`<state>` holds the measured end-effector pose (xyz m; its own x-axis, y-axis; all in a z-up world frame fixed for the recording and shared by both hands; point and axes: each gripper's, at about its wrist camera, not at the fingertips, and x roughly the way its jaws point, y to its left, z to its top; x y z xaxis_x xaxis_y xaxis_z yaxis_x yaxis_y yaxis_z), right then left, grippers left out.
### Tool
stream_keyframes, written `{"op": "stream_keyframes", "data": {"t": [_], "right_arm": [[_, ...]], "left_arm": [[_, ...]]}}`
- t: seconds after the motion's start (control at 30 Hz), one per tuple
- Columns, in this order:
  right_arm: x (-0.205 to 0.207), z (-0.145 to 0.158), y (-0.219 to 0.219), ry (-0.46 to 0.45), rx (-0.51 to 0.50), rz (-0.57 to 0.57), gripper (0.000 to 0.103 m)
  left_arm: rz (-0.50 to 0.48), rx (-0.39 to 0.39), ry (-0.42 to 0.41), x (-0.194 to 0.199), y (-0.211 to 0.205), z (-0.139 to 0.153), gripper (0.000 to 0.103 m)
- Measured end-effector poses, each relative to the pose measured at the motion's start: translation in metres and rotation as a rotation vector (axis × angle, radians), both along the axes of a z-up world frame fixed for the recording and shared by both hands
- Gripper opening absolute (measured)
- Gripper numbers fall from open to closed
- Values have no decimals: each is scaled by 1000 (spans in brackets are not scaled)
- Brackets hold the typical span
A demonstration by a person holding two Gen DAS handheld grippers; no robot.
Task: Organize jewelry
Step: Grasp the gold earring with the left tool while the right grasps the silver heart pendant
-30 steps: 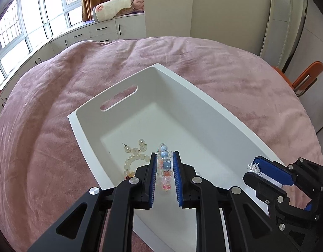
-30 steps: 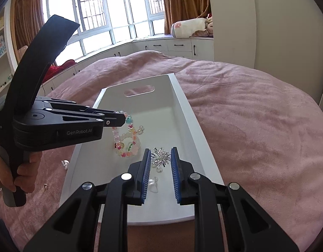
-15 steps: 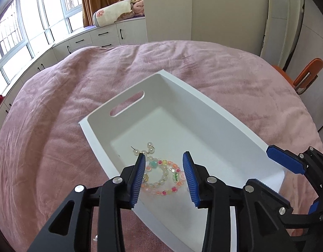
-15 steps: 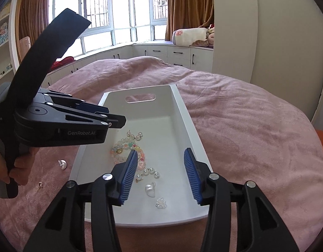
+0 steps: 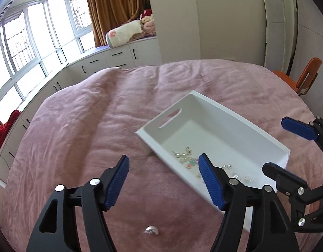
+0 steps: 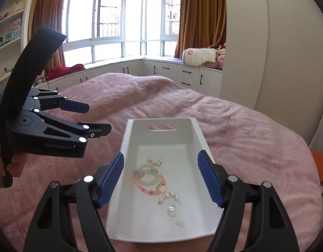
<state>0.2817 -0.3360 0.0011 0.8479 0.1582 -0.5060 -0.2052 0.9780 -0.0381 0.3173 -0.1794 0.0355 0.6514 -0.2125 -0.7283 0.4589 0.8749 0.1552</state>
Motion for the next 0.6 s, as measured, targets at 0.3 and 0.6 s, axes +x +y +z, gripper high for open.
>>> {"op": "stream_keyframes", "data": {"t": [0.3,0.6], "right_arm": [[-3,19,51,-50,0,43,91],[8,4,110,-12,-56,133,88]], "left_arm": [[41,-31,-75,-22,84,13,83],[72,-84,15,-38,153,-27,83]]}}
